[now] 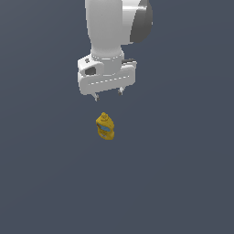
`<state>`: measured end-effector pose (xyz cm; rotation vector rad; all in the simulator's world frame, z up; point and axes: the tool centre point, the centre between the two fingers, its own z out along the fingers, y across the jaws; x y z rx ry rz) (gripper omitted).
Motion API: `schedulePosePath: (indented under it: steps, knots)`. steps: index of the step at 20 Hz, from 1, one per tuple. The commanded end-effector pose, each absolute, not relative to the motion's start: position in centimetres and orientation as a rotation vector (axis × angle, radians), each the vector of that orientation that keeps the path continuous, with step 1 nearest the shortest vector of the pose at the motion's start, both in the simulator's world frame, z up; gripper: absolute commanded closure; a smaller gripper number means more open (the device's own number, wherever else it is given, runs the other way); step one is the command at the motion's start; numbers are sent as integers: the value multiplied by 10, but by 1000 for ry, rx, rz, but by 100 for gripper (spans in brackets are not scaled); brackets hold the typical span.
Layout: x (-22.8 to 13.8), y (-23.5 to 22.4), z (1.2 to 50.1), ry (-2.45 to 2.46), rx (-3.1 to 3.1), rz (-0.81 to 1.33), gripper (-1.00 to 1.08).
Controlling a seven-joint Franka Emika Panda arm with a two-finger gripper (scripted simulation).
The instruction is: Pick up the object and move it to a goal position.
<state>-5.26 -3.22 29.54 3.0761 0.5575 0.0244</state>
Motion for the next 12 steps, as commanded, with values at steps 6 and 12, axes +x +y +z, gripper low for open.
schedulePosePath:
  steps: [6,12]
  knots:
    - [-49,-39,277,828,3018,17,-92]
    - [-47,-45,261,1038,2955,11,-92]
